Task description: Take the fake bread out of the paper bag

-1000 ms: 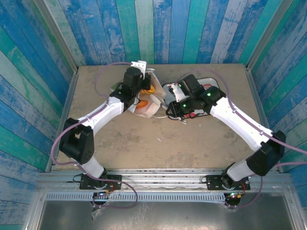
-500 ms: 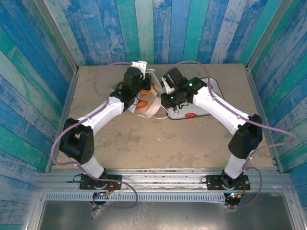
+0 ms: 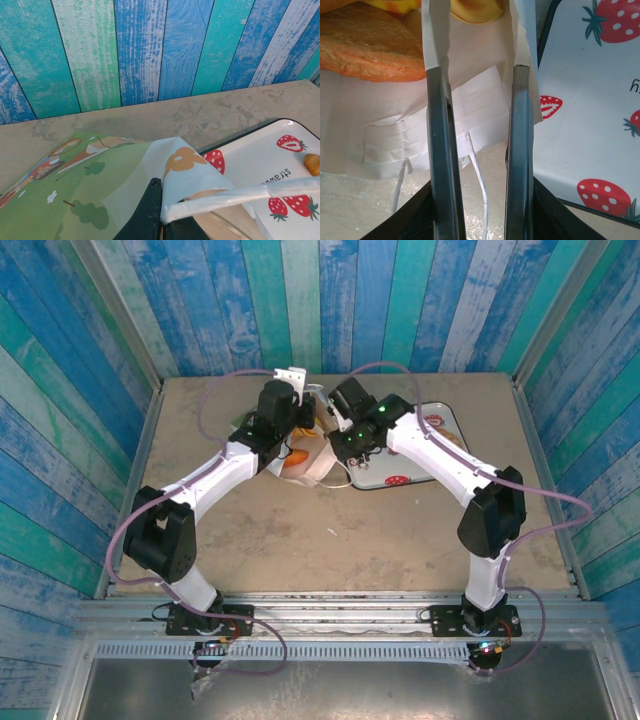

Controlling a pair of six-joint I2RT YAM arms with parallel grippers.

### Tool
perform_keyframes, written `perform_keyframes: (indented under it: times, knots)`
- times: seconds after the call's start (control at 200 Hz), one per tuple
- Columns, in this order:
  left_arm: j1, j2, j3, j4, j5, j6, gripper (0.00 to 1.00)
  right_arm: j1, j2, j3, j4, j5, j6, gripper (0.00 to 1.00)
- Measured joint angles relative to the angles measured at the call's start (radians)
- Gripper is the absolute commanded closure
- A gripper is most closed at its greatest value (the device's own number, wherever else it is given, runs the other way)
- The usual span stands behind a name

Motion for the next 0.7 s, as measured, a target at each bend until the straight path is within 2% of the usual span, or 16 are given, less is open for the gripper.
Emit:
perform_keyframes:
  times: [0.28, 0.701]
  knots:
    - [0.000, 0.000, 0.000, -0.001, 0.007, 0.000, 1.00, -0.012, 0.032, 0.020, -0.015, -0.004, -0.021, 0.57]
    - [0.000, 0.001, 0.001, -0.005, 0.011, 0.000, 1.00, -0.021, 0.051, 0.031, -0.017, -0.032, -0.037, 0.72]
